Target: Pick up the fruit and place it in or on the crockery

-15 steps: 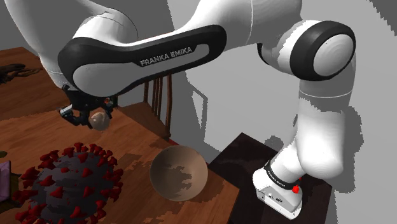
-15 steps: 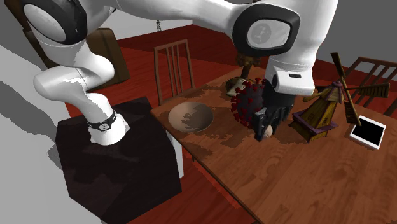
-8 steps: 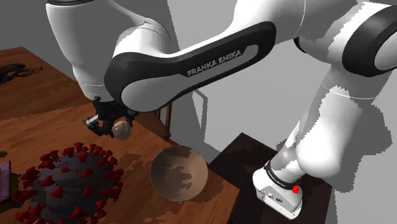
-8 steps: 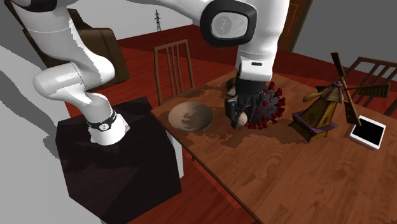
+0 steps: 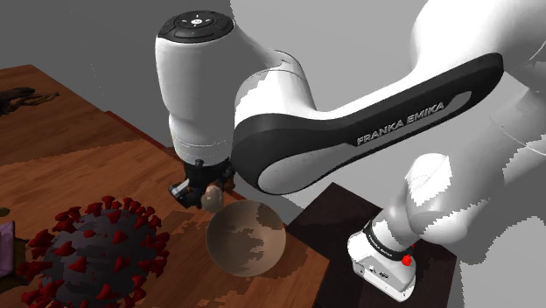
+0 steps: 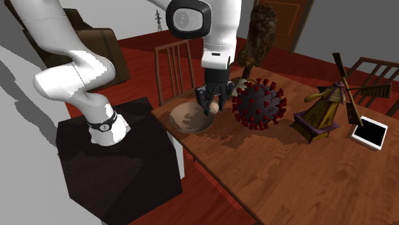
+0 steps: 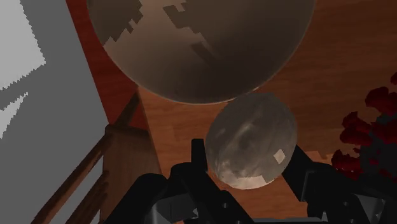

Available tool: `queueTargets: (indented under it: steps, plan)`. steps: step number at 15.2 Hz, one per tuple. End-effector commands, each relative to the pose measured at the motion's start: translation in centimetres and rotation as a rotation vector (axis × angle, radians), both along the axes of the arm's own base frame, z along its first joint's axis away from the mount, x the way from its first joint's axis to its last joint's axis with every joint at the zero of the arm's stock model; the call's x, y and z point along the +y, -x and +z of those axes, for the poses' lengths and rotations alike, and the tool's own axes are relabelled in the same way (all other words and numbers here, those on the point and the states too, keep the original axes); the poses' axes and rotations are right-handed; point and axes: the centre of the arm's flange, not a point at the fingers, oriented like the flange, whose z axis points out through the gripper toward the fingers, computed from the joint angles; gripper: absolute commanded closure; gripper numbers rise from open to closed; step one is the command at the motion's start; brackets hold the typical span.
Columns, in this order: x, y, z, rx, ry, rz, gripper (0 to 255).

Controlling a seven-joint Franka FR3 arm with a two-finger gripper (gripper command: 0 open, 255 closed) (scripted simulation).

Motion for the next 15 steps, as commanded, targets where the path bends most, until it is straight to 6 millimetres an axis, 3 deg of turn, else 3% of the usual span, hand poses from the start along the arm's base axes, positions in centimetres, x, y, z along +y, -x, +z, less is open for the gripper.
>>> queueTargets:
  steps: [1,6,15]
  plan:
    - [-1.3,2.4,0.2,0.0,-0.001,-0.002,255]
    - [-4.0,8.4,0.1,0.0,-0.001,-0.002,255]
    - [-4.0,8.4,-4.6,0.0,-0.001,-0.002,255]
